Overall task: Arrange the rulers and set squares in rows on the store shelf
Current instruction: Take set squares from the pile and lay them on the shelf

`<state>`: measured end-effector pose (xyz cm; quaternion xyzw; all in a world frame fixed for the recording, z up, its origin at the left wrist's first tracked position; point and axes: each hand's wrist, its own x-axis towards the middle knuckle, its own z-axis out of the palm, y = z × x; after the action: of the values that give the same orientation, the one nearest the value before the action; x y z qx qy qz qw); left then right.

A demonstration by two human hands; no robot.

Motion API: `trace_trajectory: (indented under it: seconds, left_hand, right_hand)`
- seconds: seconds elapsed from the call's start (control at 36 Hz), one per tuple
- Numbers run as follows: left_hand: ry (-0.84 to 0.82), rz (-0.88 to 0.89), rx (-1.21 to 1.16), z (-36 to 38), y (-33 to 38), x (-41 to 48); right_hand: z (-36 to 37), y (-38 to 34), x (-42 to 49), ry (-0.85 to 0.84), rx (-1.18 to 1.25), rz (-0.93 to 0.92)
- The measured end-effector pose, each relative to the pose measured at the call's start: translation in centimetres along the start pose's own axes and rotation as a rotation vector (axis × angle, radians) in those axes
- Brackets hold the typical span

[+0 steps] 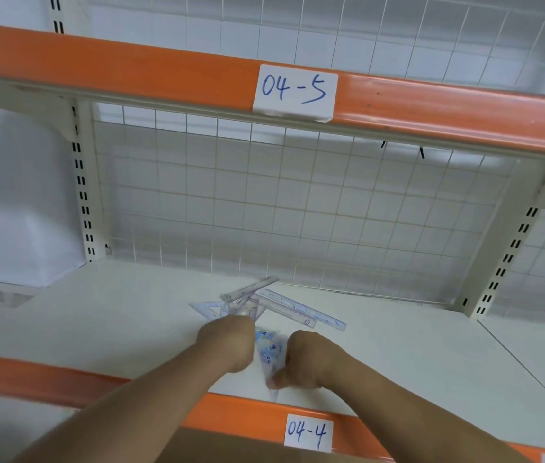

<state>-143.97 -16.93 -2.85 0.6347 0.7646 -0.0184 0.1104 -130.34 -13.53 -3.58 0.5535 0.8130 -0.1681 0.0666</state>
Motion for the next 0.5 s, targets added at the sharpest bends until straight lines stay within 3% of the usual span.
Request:
trace_trajectory:
  seconds: [0.11, 0.22, 0.5]
  left_hand:
    - [0.069, 0.152, 0.225, 0.1, -1.2, 0.6]
    - [0.118, 0.189, 0.318, 0.3, -1.4, 1.2]
    - [0.042, 0.163, 0.171, 0.7, -0.9, 1.6]
  right_hand:
    - [-0.3, 0.3, 0.0, 0.017, -0.011, 0.026]
    - [0.0, -0.1, -0.5, 0.045, -0.022, 0.023]
    - [-0.6, 1.2, 0.0, 0.037, -0.204, -0.03]
